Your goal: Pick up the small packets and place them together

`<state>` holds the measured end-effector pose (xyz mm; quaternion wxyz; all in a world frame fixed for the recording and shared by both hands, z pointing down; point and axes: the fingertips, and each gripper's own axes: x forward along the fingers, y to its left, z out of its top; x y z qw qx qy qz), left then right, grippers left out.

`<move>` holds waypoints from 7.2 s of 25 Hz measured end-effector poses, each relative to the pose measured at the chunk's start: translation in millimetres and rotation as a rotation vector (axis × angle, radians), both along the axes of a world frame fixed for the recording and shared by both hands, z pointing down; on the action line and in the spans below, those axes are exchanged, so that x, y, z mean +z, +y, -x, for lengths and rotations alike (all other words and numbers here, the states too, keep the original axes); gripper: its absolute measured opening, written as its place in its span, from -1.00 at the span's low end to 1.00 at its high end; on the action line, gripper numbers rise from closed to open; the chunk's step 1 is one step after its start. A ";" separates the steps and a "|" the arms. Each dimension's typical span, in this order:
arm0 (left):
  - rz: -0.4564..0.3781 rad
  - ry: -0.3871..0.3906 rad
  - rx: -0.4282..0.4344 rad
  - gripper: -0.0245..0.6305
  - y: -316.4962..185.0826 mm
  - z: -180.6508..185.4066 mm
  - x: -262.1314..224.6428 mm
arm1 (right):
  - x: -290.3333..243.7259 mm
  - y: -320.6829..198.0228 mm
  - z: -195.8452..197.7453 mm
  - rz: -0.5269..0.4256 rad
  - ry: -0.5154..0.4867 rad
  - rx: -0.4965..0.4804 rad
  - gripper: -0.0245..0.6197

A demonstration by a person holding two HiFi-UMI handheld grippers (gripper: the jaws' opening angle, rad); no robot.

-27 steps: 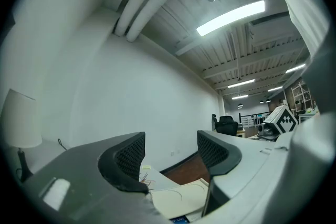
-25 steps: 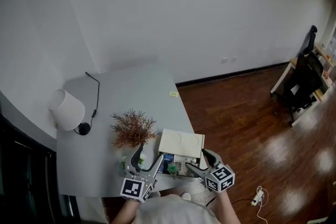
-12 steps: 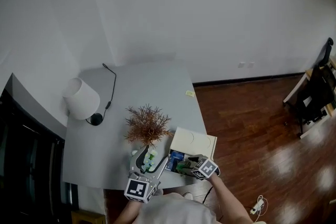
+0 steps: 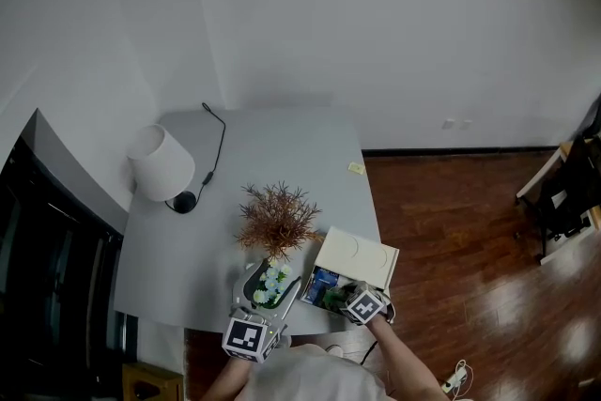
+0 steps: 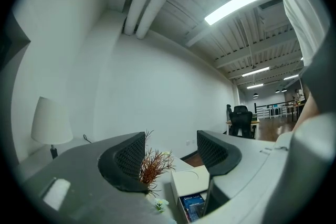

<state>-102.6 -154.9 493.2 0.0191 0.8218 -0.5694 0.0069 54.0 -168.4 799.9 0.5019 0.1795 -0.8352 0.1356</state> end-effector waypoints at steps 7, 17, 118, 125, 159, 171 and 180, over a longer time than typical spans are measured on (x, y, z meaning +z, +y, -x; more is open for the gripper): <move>0.007 0.019 0.017 -0.02 -2.4 -5.7 1.4 | -8.7 3.1 -1.9 -0.038 -0.003 0.003 -0.90; 0.007 0.024 0.039 -0.02 -3.0 -9.2 6.5 | -81.1 0.1 -3.6 -0.012 -0.271 0.189 -0.91; 0.014 -0.014 0.097 -0.03 17.9 -10.0 2.5 | 1.4 5.7 -36.5 -0.050 0.089 0.097 -0.16; 0.018 -0.011 0.083 -0.03 15.6 -6.7 6.8 | -20.8 8.6 -38.1 -0.098 0.088 0.029 -0.90; 0.001 -0.016 0.147 -0.03 8.1 -37.8 -4.3 | -67.1 -73.6 -130.5 -0.046 -0.357 1.076 0.18; -0.028 0.025 0.202 -0.03 1.0 -52.4 -10.8 | -294.6 -35.1 -94.9 -0.767 -0.803 0.674 0.18; -0.047 0.016 0.261 -0.03 -0.2 -68.5 -14.6 | -329.7 17.4 -105.4 -0.985 -0.691 0.618 0.04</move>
